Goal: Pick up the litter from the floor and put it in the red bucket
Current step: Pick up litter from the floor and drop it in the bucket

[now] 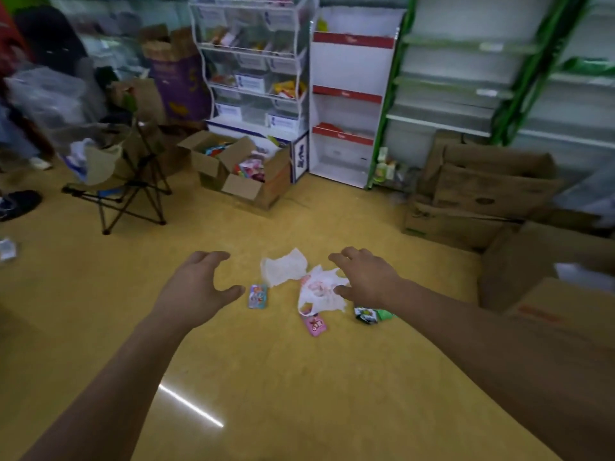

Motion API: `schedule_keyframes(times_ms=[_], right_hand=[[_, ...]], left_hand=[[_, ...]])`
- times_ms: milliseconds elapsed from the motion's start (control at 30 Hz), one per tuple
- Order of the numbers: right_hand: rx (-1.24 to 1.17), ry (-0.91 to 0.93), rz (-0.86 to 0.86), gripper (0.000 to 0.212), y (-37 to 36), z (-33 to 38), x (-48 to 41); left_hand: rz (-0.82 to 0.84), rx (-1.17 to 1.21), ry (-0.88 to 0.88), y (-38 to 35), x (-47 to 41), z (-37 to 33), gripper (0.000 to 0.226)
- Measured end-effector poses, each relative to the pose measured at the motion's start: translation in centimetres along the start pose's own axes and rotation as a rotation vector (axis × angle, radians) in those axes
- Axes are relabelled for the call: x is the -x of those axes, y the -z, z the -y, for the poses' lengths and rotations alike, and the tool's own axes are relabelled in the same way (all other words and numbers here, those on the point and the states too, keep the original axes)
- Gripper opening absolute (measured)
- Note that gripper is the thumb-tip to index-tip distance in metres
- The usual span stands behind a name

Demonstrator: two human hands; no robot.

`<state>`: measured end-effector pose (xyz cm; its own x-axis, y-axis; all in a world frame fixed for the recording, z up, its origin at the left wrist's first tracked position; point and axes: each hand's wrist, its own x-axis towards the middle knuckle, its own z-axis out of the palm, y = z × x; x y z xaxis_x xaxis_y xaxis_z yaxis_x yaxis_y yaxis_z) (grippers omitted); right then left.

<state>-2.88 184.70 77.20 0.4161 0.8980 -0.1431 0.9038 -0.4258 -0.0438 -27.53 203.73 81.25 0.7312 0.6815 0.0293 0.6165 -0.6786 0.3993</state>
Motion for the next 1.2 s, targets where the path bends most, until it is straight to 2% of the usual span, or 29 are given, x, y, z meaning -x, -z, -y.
schedule_keyframes(times_ms=[233, 667, 1000, 1200], right_hand=[[-0.032, -0.154, 0.045, 0.069, -2.1, -6.2, -1.3], [-0.093, -0.433, 0.135, 0.067, -3.6, -14.3, -9.3], [-0.124, -0.567, 0.195, 0.068, -5.2, -20.0, -10.6], [-0.162, -0.584, 0.218, 0.071, -6.4, -25.1, -11.7]], left_hand=[[0.082, 0.062, -0.120, -4.9, -8.5, -2.7, 0.072], [0.275, 0.148, -0.277, -12.0, -26.8, -4.9, 0.071], [0.405, 0.176, -0.364, -17.1, -33.0, -9.5, 0.069], [0.441, 0.124, -0.393, -19.8, -36.3, -13.2, 0.071]])
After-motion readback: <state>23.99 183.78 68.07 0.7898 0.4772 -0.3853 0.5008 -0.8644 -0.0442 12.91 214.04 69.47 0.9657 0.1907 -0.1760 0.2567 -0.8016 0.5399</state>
